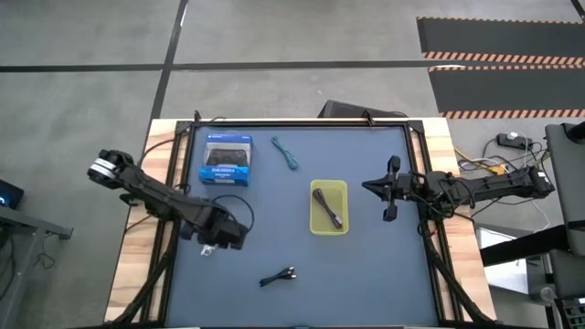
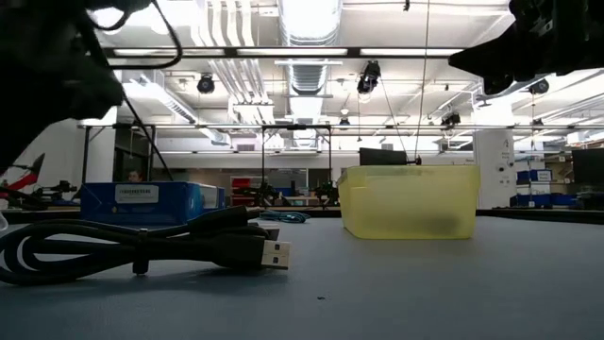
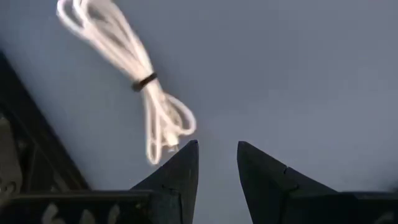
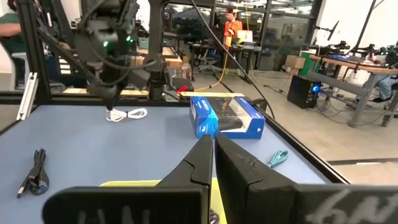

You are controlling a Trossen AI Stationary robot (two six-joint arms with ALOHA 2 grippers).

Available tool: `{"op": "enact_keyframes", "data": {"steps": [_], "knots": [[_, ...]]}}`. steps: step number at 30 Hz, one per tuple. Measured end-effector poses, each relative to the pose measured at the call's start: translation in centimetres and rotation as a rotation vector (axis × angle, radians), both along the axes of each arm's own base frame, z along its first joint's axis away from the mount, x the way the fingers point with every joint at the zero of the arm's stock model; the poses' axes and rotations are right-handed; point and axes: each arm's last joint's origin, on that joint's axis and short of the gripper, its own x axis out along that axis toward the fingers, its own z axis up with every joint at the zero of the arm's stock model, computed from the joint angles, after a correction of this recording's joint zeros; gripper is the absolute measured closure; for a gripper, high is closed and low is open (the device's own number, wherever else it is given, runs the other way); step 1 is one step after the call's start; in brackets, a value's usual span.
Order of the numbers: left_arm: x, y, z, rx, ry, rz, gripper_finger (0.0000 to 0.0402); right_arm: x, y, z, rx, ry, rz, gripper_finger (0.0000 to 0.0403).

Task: Pick and place USB-C Cables
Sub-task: Put the white charger cable into the yellow bin

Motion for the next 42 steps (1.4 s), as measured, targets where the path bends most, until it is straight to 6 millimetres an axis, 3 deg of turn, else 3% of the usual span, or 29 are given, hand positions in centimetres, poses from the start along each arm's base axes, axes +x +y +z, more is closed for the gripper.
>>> {"op": "enact_keyframes", "data": {"steps": [14,27,42], "knots": [[-1.2,0.5,-1.3,0.107,0.069,0.039,0.0304,0.0,0.0,0.0,-0.012,0.0,-0.004,0.0394],[-2.5,1.1,-3.0,0.14,0.133,0.045,0.0217,0.0,0.0,-0.1,-0.015,0.008,-0.004,0.0394],[-2.8,1.3,-4.7,0.152,0.089,0.077,0.021,0.0,0.0,-0.2,-0.017,0.026,-0.005,0.0394]]}}
